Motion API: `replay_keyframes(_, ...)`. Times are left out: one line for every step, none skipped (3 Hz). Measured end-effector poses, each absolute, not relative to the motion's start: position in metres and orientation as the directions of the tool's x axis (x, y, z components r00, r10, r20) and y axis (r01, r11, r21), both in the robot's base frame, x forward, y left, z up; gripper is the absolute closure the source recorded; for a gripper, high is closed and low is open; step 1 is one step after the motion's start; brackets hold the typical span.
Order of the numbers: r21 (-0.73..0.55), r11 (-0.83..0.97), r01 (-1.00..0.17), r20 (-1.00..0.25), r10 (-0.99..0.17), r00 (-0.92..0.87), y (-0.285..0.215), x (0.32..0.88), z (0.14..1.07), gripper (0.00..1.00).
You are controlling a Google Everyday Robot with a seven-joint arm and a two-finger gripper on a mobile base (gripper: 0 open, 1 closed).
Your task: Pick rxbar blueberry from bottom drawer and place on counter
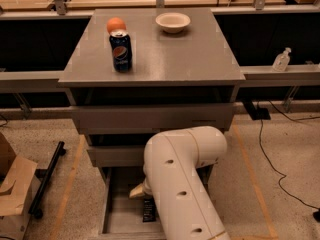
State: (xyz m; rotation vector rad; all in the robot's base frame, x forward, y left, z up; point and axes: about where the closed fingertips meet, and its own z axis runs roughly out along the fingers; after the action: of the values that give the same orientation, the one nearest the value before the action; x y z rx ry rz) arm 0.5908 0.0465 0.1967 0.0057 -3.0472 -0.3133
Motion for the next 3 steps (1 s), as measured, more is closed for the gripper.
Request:
replay_keyframes(0.134,0.990,0.036,0.086,0.024,-0.996,0.045,0.587,0.176,0.00)
replay_keyframes(0.124,0.989,0.076,0.118,0.062,-0.991,0.043,0.582,0.152,0.00)
replay_keyframes(0.185,0.974,0.131,0.150,0.103,-0.983,0.039,0.582,0.133,0.00)
